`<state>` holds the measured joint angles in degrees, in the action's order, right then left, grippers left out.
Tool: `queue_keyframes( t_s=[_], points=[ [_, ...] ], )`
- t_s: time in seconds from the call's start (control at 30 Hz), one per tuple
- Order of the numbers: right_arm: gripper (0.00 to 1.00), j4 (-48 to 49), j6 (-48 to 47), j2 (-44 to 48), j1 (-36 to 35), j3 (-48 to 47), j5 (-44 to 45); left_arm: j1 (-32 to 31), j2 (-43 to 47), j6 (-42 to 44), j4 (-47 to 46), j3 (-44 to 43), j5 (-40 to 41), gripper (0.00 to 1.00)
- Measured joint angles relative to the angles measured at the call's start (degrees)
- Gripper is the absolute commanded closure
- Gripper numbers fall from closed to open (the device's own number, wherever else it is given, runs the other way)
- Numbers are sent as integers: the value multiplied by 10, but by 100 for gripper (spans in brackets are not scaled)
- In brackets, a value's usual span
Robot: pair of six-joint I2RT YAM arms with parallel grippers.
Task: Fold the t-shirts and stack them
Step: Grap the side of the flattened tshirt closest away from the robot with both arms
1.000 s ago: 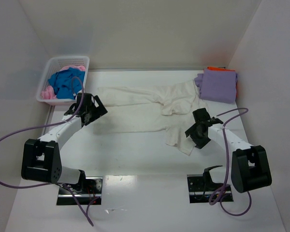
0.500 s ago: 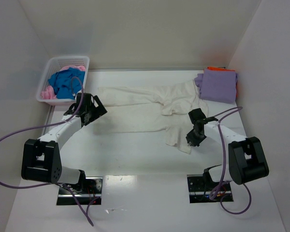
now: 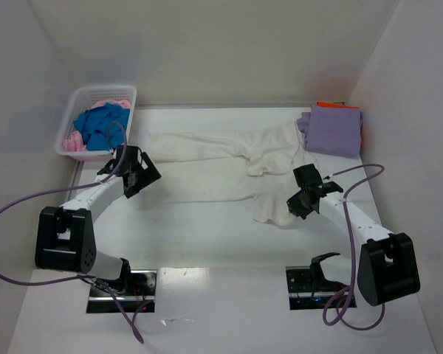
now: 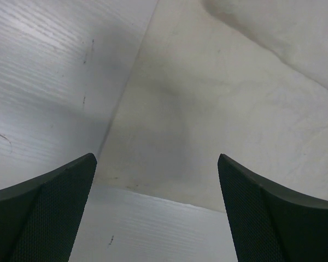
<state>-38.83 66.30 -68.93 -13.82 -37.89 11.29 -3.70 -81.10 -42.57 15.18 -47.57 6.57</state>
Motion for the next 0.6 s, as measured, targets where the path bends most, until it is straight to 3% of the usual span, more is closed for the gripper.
queue_keyframes(
  t_s=[0.33, 0.6],
  points=[
    [95, 7, -13, 59, 71, 20, -2, 3, -16, -29, 43, 27, 16, 3],
    [95, 24, -37, 66, 87, 26, -11, 7, -17, -45, 35, 40, 24, 28]
  ],
)
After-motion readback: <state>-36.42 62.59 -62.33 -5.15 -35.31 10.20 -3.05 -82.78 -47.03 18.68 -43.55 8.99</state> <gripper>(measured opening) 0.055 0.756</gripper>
